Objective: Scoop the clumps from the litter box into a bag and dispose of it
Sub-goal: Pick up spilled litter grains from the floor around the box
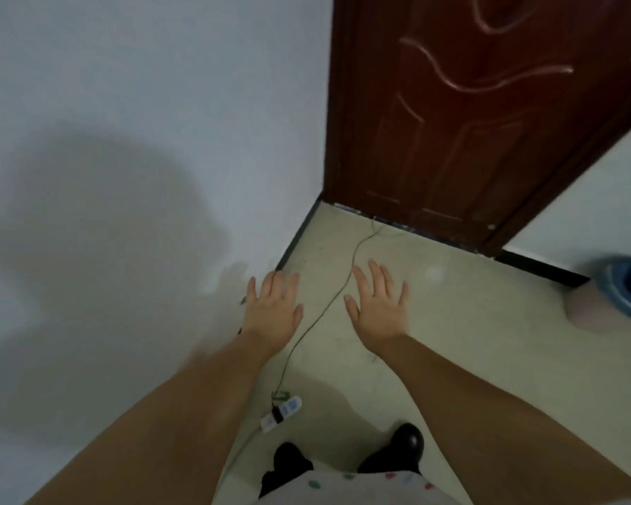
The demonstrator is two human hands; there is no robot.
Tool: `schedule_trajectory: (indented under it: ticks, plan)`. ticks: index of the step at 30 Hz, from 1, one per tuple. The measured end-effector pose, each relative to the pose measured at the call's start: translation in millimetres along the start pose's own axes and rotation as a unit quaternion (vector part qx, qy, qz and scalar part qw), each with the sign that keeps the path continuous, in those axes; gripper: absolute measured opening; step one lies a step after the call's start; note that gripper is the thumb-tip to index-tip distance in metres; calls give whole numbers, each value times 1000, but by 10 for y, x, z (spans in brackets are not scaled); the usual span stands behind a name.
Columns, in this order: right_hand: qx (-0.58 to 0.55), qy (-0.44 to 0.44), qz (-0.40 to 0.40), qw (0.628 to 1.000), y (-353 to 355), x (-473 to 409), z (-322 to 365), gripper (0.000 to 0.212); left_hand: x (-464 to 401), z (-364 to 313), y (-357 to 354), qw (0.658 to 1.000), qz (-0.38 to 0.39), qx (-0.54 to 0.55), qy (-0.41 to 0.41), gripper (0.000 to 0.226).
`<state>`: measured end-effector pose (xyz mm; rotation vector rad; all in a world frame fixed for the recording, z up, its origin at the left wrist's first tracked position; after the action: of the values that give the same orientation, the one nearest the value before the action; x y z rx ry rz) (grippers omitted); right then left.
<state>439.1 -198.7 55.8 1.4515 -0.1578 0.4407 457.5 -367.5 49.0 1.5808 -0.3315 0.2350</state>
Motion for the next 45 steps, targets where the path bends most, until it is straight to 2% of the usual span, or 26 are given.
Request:
schedule_trajectory:
  ticks: [4,12,19,23,30,39,45]
  plan:
    - [-20,-99,3,995,8,291,-1065,57,-279,-1021,118,996,-1,-29,-86,59]
    - [-76,-227,7,971,-153,1014,-3091,58,-520,-3347,78,975,19,-78,-205,58]
    - [-139,-369,-12,919,-244,1961,-4726,57,-447,-5286,-9,931,38,-108,-347,56]
    - [-187,-451,-11,873,-455,2484,-5343,57,-380,-6187,-131,894,35,-144,-423,56]
    - [-220,-537,4,814,-656,2909,-6369,57,-430,-7585,-343,827,58,-185,-528,55]
    - [-252,-615,-30,747,-288,2918,-8032,56,-1317,-9479,-120,786,34,-221,-577,54]
    - [-295,-641,-6,709,-383,2998,-8759,53,-1441,-10498,-132,757,60,-220,-612,51]
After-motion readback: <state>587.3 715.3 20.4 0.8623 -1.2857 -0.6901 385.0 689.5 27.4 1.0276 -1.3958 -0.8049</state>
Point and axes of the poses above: each hand's wrist, its own x-axis away from the middle knuckle, its own y-axis out of the back of the hand, z = x × y, the point moved 8 cm from there along -x, towards the middle knuckle, and after that the axes turned 10 degrees about z, right-handed, at the moved point
